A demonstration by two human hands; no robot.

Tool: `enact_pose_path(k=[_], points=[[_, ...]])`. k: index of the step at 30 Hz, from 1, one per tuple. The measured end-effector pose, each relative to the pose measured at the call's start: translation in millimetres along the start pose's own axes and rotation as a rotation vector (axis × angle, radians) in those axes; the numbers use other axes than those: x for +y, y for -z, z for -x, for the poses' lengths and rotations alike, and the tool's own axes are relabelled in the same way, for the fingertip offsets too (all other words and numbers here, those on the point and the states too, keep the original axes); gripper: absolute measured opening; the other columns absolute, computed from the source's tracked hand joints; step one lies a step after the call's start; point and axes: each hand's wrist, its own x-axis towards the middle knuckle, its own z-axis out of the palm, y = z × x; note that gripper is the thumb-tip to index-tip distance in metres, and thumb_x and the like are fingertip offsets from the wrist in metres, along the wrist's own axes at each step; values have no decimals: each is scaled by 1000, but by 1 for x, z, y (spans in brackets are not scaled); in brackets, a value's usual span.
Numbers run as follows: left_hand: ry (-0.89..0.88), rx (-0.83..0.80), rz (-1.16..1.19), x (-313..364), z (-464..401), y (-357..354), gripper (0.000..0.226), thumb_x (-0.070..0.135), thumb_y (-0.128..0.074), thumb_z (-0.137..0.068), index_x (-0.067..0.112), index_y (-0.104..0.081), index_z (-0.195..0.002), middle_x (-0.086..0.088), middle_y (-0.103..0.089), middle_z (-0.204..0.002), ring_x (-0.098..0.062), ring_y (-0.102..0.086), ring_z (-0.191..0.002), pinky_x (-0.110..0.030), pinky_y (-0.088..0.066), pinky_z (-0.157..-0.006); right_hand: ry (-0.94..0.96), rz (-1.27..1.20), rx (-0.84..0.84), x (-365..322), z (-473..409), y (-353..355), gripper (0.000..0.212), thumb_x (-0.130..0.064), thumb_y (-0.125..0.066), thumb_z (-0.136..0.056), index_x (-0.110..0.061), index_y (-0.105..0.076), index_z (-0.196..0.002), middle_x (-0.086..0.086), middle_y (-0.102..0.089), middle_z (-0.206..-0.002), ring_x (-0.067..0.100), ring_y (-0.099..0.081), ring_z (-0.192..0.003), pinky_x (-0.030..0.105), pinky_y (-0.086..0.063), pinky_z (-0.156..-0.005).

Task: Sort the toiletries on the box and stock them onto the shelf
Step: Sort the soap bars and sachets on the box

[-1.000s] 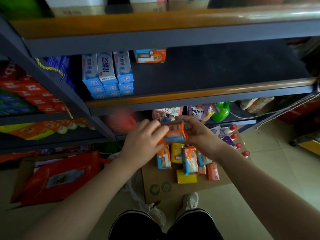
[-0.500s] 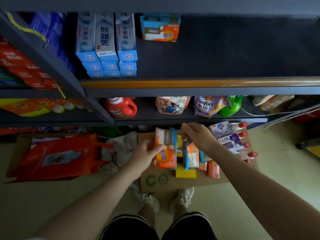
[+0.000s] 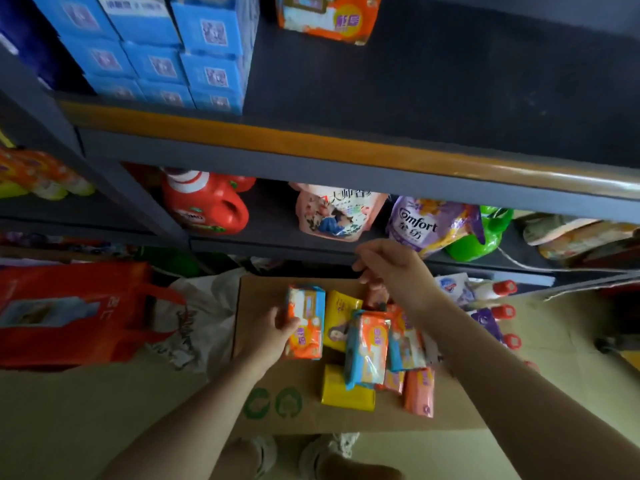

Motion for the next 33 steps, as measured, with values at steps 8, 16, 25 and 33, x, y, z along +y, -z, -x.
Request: enact_pose_path(k=[8,16,25,33], points=[[-65,4,-406,25,10,10,36,21,-48,-96,6,-50,-129,-15,-58,-126,-27,-56,-111,-31,-45,-86,141,182,-157,-37,11,7,22,-9,-48,-95,-26,-59,-89,-6,-66,-78,3,-59,-63,15,-46,-63],[-840,468,-310,143,78,91,31,14,-52,-91,8,-55,-121,-10,-60,-113,-20,-56,-101,-36,-50,-88,420,211,39,-130,11,23,24,-9,-49,-95,-29,-59,-85,-5,-62,-73,-1,-54,-56,16,-43,-58],[-1257,743,-1066,223,41,167,43,43,-58,-75,11,-67,-102,-11,-64,-94,-32,-56,-90,-38,-38,-77,737,623,398,-190,-91,13,35,-17,-52,-93,-7,-54,-126,15,-54,-122,32,-49,-115,33,-38,-95],[-1313,589,-903,224,13,171,31,41,-57,-75,12,-67,-81,-6,-63,-68,-28,-61,-62,-36,-50,-57,549,1128,362,-219,-168,3,71,-38,-45,-96,-10,-7,-150,6,-3,-159,25,-1,-146,39,-6,-118]])
